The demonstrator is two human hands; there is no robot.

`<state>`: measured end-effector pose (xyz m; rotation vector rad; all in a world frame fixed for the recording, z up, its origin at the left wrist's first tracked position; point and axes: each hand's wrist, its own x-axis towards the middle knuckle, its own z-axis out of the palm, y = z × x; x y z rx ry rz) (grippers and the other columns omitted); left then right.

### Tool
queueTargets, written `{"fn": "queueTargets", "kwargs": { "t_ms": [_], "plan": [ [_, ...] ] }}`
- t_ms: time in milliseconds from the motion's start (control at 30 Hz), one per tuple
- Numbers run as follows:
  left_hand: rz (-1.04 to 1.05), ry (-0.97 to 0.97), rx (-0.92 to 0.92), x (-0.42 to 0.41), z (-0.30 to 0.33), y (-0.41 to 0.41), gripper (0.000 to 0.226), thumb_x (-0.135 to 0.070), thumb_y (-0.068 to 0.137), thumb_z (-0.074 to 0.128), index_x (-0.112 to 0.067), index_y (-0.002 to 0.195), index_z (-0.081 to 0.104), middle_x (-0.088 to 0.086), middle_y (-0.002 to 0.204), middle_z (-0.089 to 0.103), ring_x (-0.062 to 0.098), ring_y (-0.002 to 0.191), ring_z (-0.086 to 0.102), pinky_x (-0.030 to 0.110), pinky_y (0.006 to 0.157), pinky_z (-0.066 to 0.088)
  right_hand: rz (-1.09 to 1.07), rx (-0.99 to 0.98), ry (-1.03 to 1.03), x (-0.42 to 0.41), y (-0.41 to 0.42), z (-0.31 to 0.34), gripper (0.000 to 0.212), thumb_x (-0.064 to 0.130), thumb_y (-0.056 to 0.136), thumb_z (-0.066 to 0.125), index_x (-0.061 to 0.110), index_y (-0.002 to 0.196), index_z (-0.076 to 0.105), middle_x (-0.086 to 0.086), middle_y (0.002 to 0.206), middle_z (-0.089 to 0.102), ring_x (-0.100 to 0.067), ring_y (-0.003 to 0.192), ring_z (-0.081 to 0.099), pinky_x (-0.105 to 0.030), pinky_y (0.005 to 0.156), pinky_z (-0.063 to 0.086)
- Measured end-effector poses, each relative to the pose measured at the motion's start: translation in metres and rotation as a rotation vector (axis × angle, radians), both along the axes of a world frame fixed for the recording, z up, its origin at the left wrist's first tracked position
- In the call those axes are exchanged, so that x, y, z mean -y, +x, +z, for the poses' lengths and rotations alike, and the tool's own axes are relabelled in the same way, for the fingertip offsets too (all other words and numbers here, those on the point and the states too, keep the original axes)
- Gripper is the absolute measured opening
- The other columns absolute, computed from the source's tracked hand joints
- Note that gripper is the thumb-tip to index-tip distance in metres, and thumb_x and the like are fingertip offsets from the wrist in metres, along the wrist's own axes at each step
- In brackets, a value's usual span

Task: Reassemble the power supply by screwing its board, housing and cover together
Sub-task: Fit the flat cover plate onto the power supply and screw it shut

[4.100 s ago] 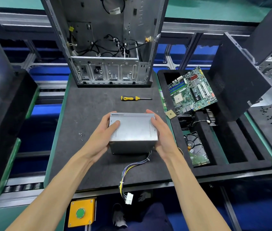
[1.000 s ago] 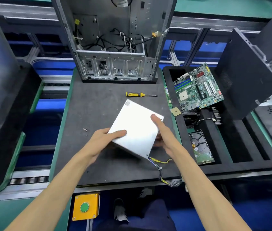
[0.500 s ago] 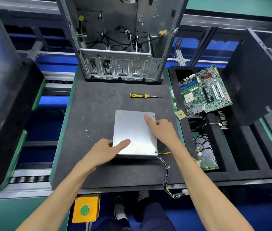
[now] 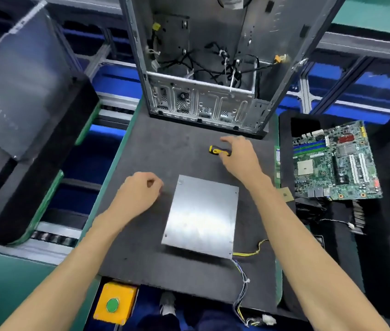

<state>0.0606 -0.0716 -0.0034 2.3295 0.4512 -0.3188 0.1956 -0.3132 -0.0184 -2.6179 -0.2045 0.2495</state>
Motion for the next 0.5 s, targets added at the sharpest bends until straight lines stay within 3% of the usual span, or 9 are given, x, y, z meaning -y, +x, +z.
{"fn": "queueTargets", "kwargs": {
  "t_ms": [100, 233, 333, 400, 500],
  "plan": [
    [0.121, -0.042, 0.040, -0.011, -0.002, 0.003, 0.027, -0.019, 0.096, 0.054, -0.028, 0.080, 0.072, -0.012, 0.069, 0.072, 0.011, 0.074, 0.069, 0.031, 0.073, 0.056, 0.067, -0.074, -0.169, -0.007, 0.016, -0.020, 0.053, 0.021, 0.097, 0.063, 0.023, 0.148, 0.050, -0.012, 0.144, 0.048, -0.034, 0.134, 0.041, -0.050, 0.107, 0.035],
    [0.259, -0.045, 0.038, -0.025, -0.006, 0.000, 0.026, -0.015, 0.095, 0.054, -0.028, 0.082, 0.072, -0.012, 0.067, 0.072, 0.012, 0.067, 0.070, 0.022, 0.061, 0.048, 0.068, -0.025, -0.246, -0.012, 0.028, -0.029, 0.034, 0.024, 0.100, 0.057, 0.018, 0.133, 0.060, -0.013, 0.130, 0.055, -0.035, 0.124, 0.047, -0.047, 0.103, 0.033],
    [0.318, -0.036, 0.038, -0.036, -0.010, -0.006, 0.028, -0.009, 0.094, 0.055, -0.028, 0.082, 0.072, -0.013, 0.067, 0.072, 0.003, 0.062, 0.068, 0.024, 0.064, 0.053, 0.073, 0.013, 0.061, -0.022, 0.028, -0.014, 0.022, 0.026, 0.102, 0.049, 0.014, 0.119, 0.058, -0.010, 0.113, 0.059, -0.030, 0.101, 0.055, -0.040, 0.081, 0.041],
    [0.347, -0.037, 0.023, -0.042, -0.013, -0.013, 0.028, -0.007, 0.092, 0.056, -0.028, 0.083, 0.072, -0.011, 0.067, 0.072, 0.005, 0.063, 0.069, 0.028, 0.070, 0.057, 0.045, 0.029, 0.339, -0.036, 0.027, 0.009, 0.013, 0.026, 0.103, 0.041, 0.019, 0.097, 0.050, -0.006, 0.091, 0.055, -0.021, 0.075, 0.048, -0.036, 0.065, 0.035],
    [0.380, -0.050, -0.001, -0.050, -0.018, -0.022, 0.026, -0.005, 0.091, 0.057, -0.026, 0.086, 0.071, -0.008, 0.072, 0.074, 0.011, 0.072, 0.071, 0.031, 0.075, 0.058, -0.134, -0.186, 0.870, -0.065, 0.026, 0.057, 0.012, 0.026, 0.093, 0.035, 0.024, 0.082, 0.041, -0.001, 0.069, 0.043, -0.017, 0.058, 0.032, -0.028, 0.052, 0.028]
  ]
}}
